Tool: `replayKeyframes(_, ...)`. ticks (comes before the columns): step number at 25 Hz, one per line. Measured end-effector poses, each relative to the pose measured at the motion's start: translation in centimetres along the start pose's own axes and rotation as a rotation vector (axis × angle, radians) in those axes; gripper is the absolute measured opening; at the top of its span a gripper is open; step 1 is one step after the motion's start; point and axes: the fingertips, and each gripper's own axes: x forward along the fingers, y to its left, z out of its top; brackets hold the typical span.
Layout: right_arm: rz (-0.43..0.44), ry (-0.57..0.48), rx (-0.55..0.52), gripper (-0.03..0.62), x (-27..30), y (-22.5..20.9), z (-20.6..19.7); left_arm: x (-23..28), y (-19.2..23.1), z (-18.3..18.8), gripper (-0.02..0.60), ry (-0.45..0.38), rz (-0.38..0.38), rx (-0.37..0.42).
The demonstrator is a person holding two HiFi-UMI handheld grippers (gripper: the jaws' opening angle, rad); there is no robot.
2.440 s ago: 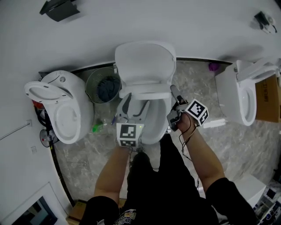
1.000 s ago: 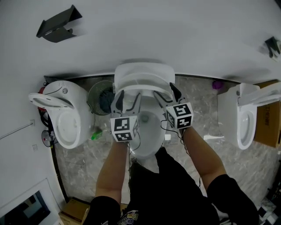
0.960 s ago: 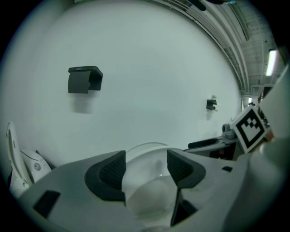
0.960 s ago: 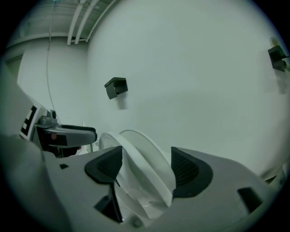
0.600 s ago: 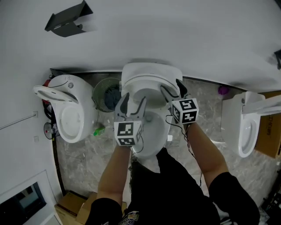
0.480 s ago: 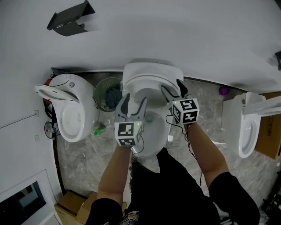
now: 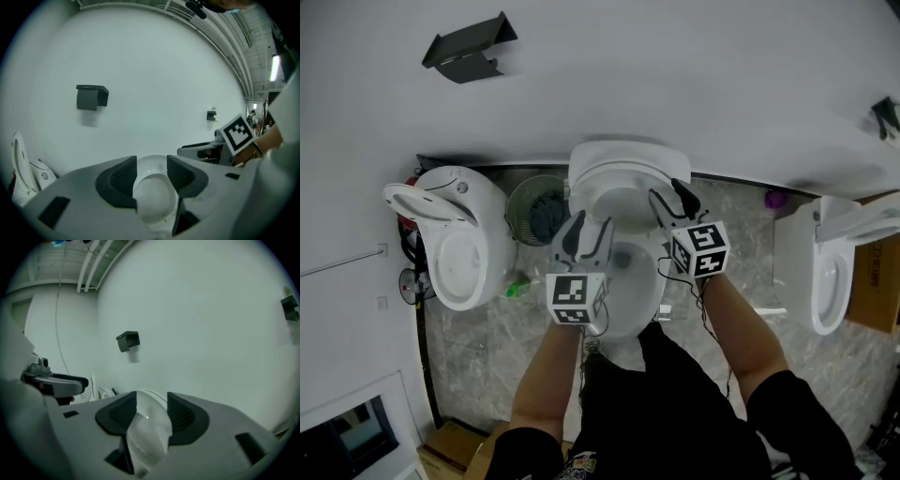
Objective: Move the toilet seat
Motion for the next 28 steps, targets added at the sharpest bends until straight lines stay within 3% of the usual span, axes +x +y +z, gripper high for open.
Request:
replayKeyframes(5,0.010,-0.062,-0.012,0.005,-2.9,3.3,2.1,-4.2,0.3,1.1,0.039,-0.032,-0.015,0.009)
replayKeyframes(10,0.020,-0.096,-0.015,0.005,-5.7,7.8,3.7,-8.8,0.6,3.1,0.008,-0.086,-0.059,0.001)
replayKeyframes(19,-0.012,-0.135,-0.032,0.005,-11.8,16.6,5.1,-18.8,2.0,3.3,0.006,-0.081,-0.141,0.041)
replayKeyframes(28,-0.128,-0.154,0.002,0.004,-19.4,23.7,2.5,-27.2,1.9,-1.7,0.006,0.007,-0.316,0.058)
